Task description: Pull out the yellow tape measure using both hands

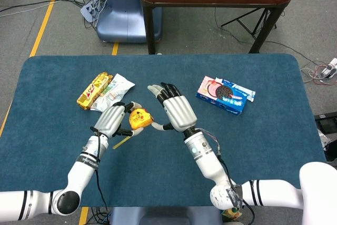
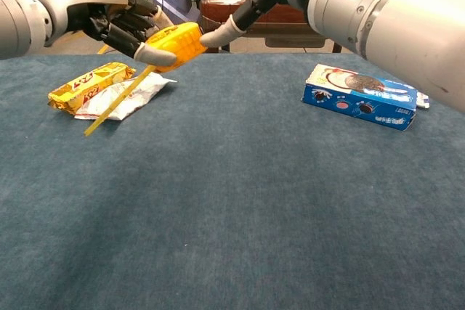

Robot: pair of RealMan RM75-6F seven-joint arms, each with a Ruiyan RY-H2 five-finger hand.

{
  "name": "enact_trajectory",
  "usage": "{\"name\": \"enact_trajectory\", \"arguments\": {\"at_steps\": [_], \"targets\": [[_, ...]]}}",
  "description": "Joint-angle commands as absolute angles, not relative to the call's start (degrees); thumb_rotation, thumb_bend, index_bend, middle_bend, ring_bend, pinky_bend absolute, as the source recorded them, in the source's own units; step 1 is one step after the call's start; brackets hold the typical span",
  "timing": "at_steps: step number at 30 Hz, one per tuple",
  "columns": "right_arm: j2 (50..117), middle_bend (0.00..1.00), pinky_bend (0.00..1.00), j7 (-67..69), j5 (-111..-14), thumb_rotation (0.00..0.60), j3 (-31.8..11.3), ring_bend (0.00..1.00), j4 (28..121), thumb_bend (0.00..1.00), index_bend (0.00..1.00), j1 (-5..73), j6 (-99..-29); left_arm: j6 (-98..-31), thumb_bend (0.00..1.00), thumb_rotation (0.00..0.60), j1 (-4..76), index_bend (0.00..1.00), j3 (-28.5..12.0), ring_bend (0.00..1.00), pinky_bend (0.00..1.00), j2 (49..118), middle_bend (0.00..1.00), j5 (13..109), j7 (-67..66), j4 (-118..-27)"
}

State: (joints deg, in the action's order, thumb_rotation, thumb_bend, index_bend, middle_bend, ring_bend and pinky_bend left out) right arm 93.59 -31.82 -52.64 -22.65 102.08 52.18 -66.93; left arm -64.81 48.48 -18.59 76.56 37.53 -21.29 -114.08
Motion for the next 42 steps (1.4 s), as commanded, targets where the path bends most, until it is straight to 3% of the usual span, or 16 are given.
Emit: {"name": "enact_trajectory", "arguments": {"at_steps": [1,26,34,42], "targets": [[94.0,0.14,0.07,-31.9,-52.4,0.600,-22.5,0.07,101.7,0.23,0.12,52.4,-67.2,-64.8,0.23,0.518,48.7,0.47,-18.4,0.31,0.13,76.7,0.48,37.6,-21.5,-114.0],[95.3,0.17,0.07,-32.0,-50.7,0.600,-22.4,0.07,98.4,0.30,0.12,53.8,-68.9,-64.5,0.23,0.518,48.0,0.47,-16.3,0.31,0.13,76.5,0.48,39.9,-19.3,-112.7],[95.7,0.21,0.07,-32.1,-50.9,0.600,-22.4,0.07,97.5,0.35,0.25,54.1,-69.5,-64.3,0.23,0.518,47.8,0.47,-16.3,0.31,0.13,76.6,0.48,40.8,-18.4,-112.6],[95.5,0.24,0.07,-31.7,-50.9,0.600,-22.4,0.07,97.4,0.47,0.33,54.0,-69.4,-64.0,0.23,0.517,47.5,0.47,-16.1,0.31,0.13,76.2,0.48,41.0,-18.0,-112.2]]}}
